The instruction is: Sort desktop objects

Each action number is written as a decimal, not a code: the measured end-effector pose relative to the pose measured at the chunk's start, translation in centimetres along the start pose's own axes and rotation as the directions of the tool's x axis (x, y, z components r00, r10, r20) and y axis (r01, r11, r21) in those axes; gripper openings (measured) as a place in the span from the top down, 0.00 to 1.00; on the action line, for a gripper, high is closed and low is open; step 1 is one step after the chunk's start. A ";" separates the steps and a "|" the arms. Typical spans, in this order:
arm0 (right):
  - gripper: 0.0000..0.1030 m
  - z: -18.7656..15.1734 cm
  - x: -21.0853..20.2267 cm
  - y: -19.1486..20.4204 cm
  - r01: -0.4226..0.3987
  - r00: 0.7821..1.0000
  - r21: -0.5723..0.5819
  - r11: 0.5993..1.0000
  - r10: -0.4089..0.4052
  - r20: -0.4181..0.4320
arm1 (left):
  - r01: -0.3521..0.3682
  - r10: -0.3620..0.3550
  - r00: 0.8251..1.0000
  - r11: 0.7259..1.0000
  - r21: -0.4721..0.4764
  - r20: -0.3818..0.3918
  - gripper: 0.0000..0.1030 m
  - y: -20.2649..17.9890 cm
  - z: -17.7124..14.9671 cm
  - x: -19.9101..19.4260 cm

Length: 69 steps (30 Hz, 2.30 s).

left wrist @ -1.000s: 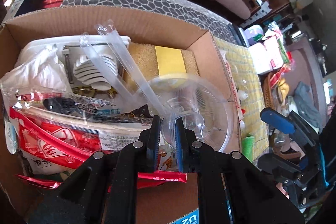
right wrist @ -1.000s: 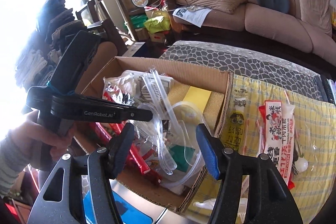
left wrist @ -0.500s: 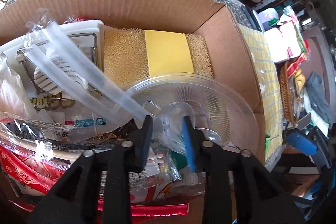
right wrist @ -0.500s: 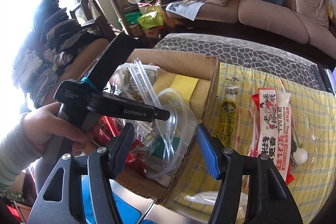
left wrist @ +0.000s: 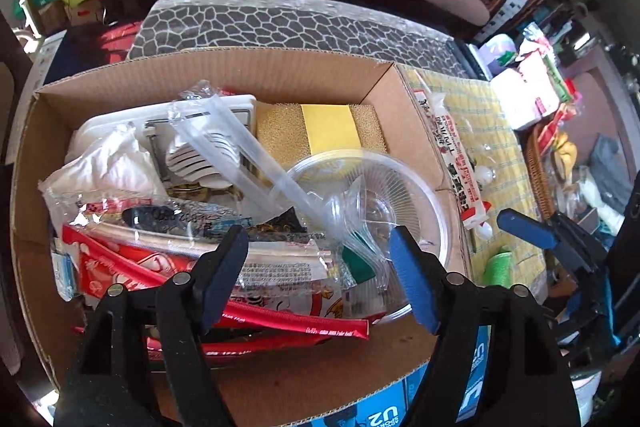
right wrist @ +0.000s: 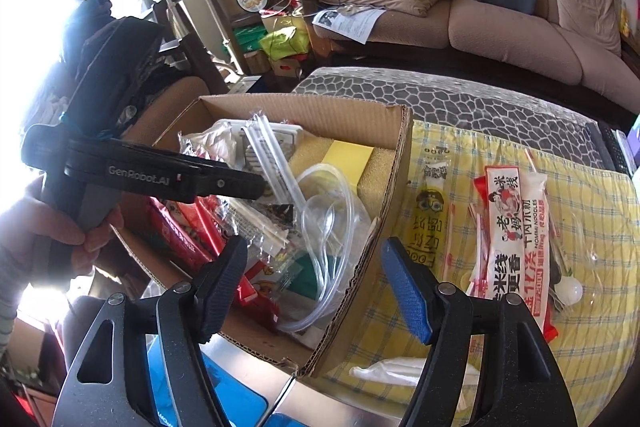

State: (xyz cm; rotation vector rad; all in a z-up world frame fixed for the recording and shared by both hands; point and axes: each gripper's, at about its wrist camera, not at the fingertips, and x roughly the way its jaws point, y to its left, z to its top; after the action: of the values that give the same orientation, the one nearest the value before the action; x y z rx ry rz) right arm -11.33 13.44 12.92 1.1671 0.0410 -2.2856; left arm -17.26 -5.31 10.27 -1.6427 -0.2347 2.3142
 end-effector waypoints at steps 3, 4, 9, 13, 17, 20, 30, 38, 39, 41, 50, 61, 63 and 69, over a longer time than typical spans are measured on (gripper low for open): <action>0.19 -0.4 -0.3 0.4 0.028 1.000 -0.015 1.000 -0.028 -0.004 | -0.090 0.087 0.995 0.994 0.055 0.051 0.19 -0.5 -1.5 -1.6; 0.18 -0.5 -0.4 0.5 0.036 0.999 -0.020 0.999 -0.036 -0.005 | -0.105 0.101 0.993 0.992 0.069 0.063 0.18 -0.7 -2.0 -2.1; 0.11 -1.3 -1.1 1.5 0.066 0.998 -0.037 0.997 -0.066 -0.005 | -0.120 0.110 0.989 0.989 0.089 0.103 0.10 -1.2 -4.4 -3.8; 0.08 -2.1 -1.9 2.1 0.087 0.996 -0.038 0.996 -0.087 0.004 | -0.156 0.140 0.981 0.981 0.115 0.135 0.00 -1.9 -6.3 -4.6; 0.02 -2.8 -2.5 2.6 0.119 0.993 -0.034 0.992 -0.119 0.013 | -0.165 0.145 0.977 0.978 0.129 0.154 0.00 -2.6 -8.1 -4.8; 0.02 -3.4 -2.8 2.8 0.132 0.991 -0.034 0.991 -0.132 0.015 | -0.161 0.140 0.977 0.979 0.127 0.160 0.00 -2.9 -9.4 -4.9; 0.00 -5.5 -3.5 3.4 0.176 0.984 -0.036 0.984 -0.176 0.018 | -0.168 0.144 0.970 0.979 0.115 0.194 0.00 -4.0 -12.5 -5.2; 0.00 -8.1 -3.4 2.2 0.201 0.979 0.047 0.978 -0.203 0.034 | -0.187 0.176 0.943 0.982 0.013 0.284 0.00 -3.9 -15.4 -4.8; 0.00 -8.5 -3.3 1.8 0.201 0.978 0.067 0.977 -0.204 0.035 | -0.180 0.172 0.940 0.984 0.001 0.295 0.00 -3.9 -15.8 -4.6; 0.00 -9.5 -3.0 1.2 0.197 0.979 0.101 0.975 -0.201 0.032 | -0.172 0.170 0.939 0.985 -0.020 0.300 0.00 -3.7 -16.4 -4.0; 0.00 -13.5 -1.5 -0.9 0.279 0.958 0.169 0.945 -0.287 0.020 | -0.233 0.237 0.927 0.971 -0.051 0.292 0.00 -4.2 -18.9 0.7; 0.00 -16.2 1.6 -2.2 0.363 0.931 0.172 0.916 -0.364 -0.025 | -0.349 0.341 0.896 0.937 -0.025 0.284 0.00 -5.1 -20.0 5.0; 0.00 -16.5 1.8 -1.9 0.387 0.921 0.152 0.909 -0.390 -0.016 | -0.353 0.347 0.897 0.935 -0.027 0.274 0.00 -5.1 -20.1 5.6; 0.00 -16.4 2.2 -1.9 0.403 0.914 0.166 0.900 -0.405 -0.022 | -0.326 0.330 0.905 0.943 -0.058 0.268 0.00 -4.6 -19.9 5.8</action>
State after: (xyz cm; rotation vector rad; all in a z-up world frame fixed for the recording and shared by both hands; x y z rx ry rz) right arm -1.28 18.49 0.69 1.3300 0.0970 -2.7046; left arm 0.37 0.19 -0.20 -1.4521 -0.0278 2.8013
